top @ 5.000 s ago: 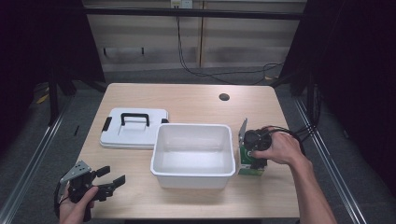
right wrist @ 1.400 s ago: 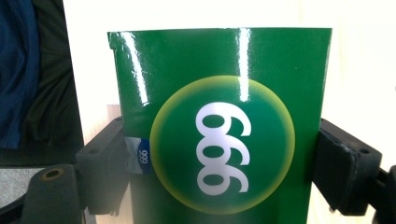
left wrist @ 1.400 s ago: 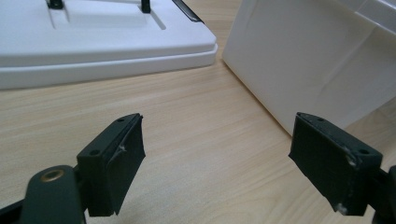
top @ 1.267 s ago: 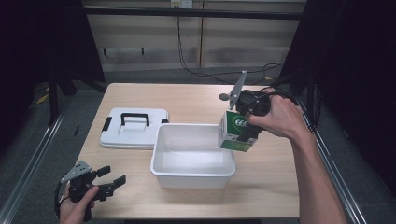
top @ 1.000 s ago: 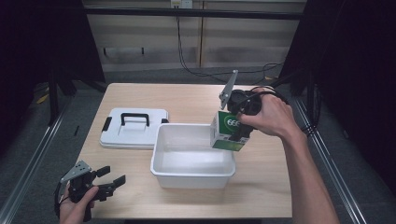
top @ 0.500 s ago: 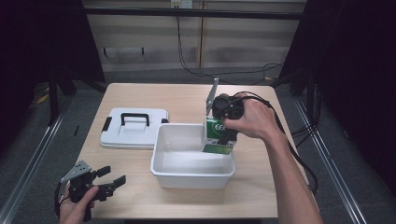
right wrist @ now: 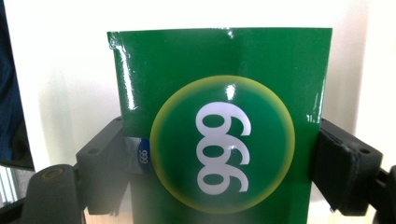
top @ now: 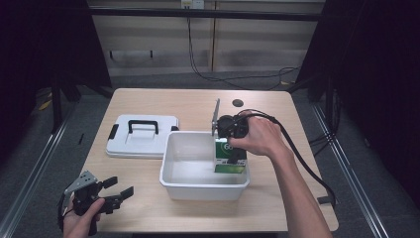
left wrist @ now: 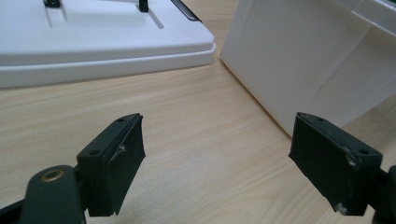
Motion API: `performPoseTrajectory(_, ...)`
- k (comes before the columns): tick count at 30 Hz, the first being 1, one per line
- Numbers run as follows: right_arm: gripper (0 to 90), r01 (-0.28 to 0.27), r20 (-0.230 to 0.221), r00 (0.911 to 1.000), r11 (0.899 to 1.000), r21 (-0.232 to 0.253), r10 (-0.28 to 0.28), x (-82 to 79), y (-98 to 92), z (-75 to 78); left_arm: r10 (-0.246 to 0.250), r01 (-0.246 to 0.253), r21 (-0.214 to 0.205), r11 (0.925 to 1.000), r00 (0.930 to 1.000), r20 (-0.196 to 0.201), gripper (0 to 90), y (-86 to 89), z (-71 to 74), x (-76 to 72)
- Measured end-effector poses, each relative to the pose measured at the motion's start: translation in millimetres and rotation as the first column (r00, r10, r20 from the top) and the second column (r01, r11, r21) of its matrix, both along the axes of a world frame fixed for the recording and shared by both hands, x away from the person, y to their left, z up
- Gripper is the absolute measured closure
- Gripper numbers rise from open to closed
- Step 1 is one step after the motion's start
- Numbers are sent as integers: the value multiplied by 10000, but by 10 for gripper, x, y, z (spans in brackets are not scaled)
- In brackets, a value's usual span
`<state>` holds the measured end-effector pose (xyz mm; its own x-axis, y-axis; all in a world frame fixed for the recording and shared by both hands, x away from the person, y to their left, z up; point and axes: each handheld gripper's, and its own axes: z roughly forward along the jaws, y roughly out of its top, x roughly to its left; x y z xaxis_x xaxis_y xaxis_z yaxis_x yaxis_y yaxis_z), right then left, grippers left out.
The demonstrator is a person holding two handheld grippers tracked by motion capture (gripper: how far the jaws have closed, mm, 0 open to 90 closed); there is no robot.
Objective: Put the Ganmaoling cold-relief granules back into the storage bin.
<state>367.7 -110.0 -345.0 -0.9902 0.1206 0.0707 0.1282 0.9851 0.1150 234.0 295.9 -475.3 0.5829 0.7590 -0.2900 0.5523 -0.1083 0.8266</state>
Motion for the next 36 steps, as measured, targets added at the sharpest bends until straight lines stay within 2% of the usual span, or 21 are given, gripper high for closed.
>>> performPoseTrajectory(7, 162, -133, -129, 9998, 9992, -386, 128, 14, 63, -143, 18, -18, -26, 10000, 10000, -5, 173, 4, -1, -1)
performPoseTrajectory(15, 161, -208, -259, 9995, 9988, -444, 196, 30, 67, -218, 10, -10, -25, 10000, 10000, 5, 173, 4, 2, -2)
performPoseTrajectory(20, 160, -311, -327, 9990, 9988, -368, 299, 45, 67, -337, 21, -21, -37, 10000, 10000, 3, 173, 6, 2, -3)
performPoseTrajectory(26, 159, -252, -459, 9987, 9986, -470, 230, 55, 84, -460, 60, -60, -32, 10000, 10000, 0, 173, 3, 0, -3)
performPoseTrajectory(31, 157, -354, -524, 9981, 9967, -736, 316, 57, 119, -543, 0, 0, 11, 10000, 10000, 5, 173, 10, 3, -4)
performPoseTrajectory(32, 157, -283, -542, 9982, 9977, -611, 250, 57, 115, -562, 21, -21, -9, 10000, 10000, 11, 173, 7, 3, -5)
performPoseTrajectory(36, 155, -128, -417, 9991, 9979, -642, 101, 46, 86, -615, 3, -3, 5, 10000, 10000, -3, 173, 6, 3, -5)
